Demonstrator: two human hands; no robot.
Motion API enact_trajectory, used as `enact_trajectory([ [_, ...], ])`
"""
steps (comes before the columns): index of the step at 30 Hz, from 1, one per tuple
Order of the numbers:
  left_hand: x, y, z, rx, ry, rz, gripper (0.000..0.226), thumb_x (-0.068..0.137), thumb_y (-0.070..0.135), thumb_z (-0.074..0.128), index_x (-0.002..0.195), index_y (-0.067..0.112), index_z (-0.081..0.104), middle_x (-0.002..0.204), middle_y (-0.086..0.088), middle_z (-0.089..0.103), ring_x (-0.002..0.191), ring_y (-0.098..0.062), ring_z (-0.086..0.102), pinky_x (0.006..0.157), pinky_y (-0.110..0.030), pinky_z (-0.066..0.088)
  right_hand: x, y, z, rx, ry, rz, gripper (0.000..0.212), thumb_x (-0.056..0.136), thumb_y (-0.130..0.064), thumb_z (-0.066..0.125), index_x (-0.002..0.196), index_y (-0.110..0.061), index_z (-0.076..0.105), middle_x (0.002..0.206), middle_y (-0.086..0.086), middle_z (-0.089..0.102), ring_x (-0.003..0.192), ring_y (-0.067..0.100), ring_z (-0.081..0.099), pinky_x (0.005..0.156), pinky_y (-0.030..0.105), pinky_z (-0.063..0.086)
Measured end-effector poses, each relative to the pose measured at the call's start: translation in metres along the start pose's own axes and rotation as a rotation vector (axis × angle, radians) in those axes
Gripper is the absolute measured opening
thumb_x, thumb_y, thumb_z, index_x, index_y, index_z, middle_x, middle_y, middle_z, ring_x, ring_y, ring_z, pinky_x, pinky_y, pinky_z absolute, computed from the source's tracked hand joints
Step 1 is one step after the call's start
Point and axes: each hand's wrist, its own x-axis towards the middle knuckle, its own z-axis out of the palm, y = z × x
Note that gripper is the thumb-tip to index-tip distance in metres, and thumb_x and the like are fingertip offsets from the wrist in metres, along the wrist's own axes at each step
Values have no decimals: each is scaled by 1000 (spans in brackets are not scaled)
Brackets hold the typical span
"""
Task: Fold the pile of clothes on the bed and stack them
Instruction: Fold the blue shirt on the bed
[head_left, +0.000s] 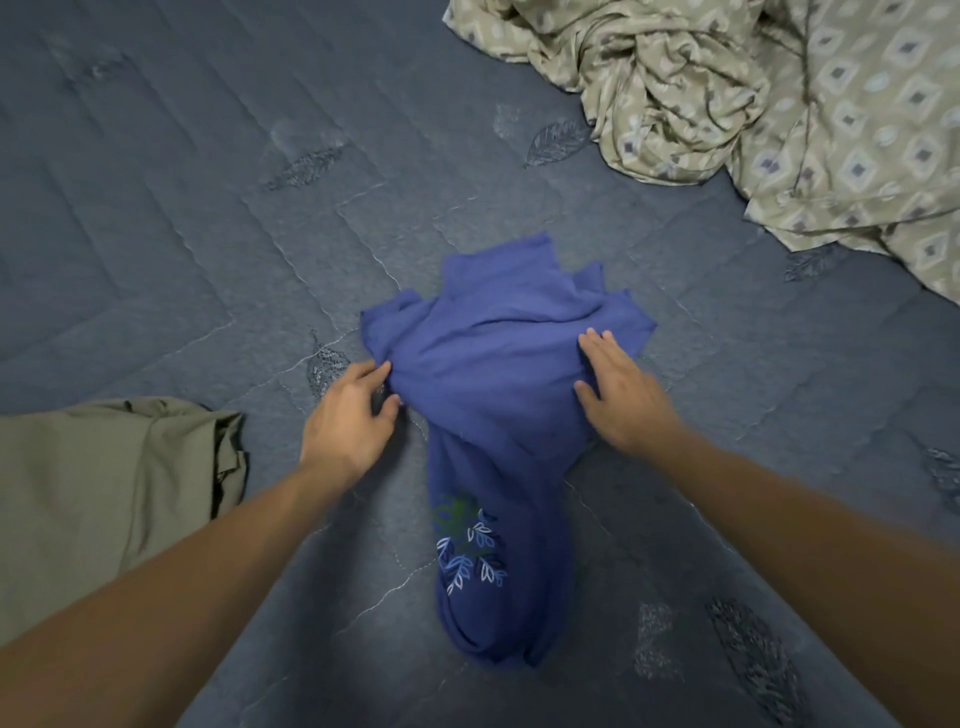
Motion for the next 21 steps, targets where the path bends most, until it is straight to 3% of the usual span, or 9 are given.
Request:
enact_trajectory([
  [4,27,20,-5,-1,59,41,48,102,28,59,149,19,55,155,0,45,141,-28,47,111,-49,45,30,-14,-9,-9,3,-50,66,107,-26,53,163,-7,26,172,8,21,160,25,15,129,36,12],
  [8,75,54,-1,6,4,163,55,101,32,60,153,20,47,152,-4,45,138,-30,49,112,-48,44,67,-15,-11,-25,60,24,65,106,-31,53,162,-11,29,171,12,23,158,32,18,128,43,16],
  [12,130,83,15,-71,-63,38,65,99,44,65,153,14,44,149,-17,50,138,-38,49,115,-45,40,100,0,-13,8,86,105,68,102,-38,60,159,-11,35,164,12,36,151,35,30,121,48,27],
  [15,154,89,27,-94,-64,-34,63,92,45,77,139,8,58,138,-16,63,130,-37,57,108,-43,46,118,3,-14,19,89,149,56,96,-44,70,138,-10,58,138,14,62,132,39,50,105,47,42],
  [17,159,86,32,-160,-37,-25,37,89,36,81,114,10,71,113,-10,74,109,-32,66,89,-35,50,122,4,-15,49,122,185,31,93,-41,74,100,-10,70,100,14,70,111,40,59,87,44,47],
  [18,159,84,34,-188,-16,-14,23,90,32,81,94,12,71,91,-6,73,91,-29,65,75,-34,47,121,5,-16,89,137,205,31,93,-37,74,82,-10,65,82,11,64,98,40,61,77,42,45],
  [19,158,81,35,-217,6,0,26,91,29,79,79,11,66,73,-2,64,77,-26,57,65,-34,41,119,7,-18,136,150,214,34,93,-33,74,74,-8,60,72,8,58,88,38,60,71,40,42],
  [21,153,77,33,-313,24,35,37,94,24,75,73,0,57,65,-1,47,69,-21,41,60,-36,32,113,7,-24,237,182,211,31,94,-26,72,73,-8,59,67,4,53,77,30,55,67,37,38],
])
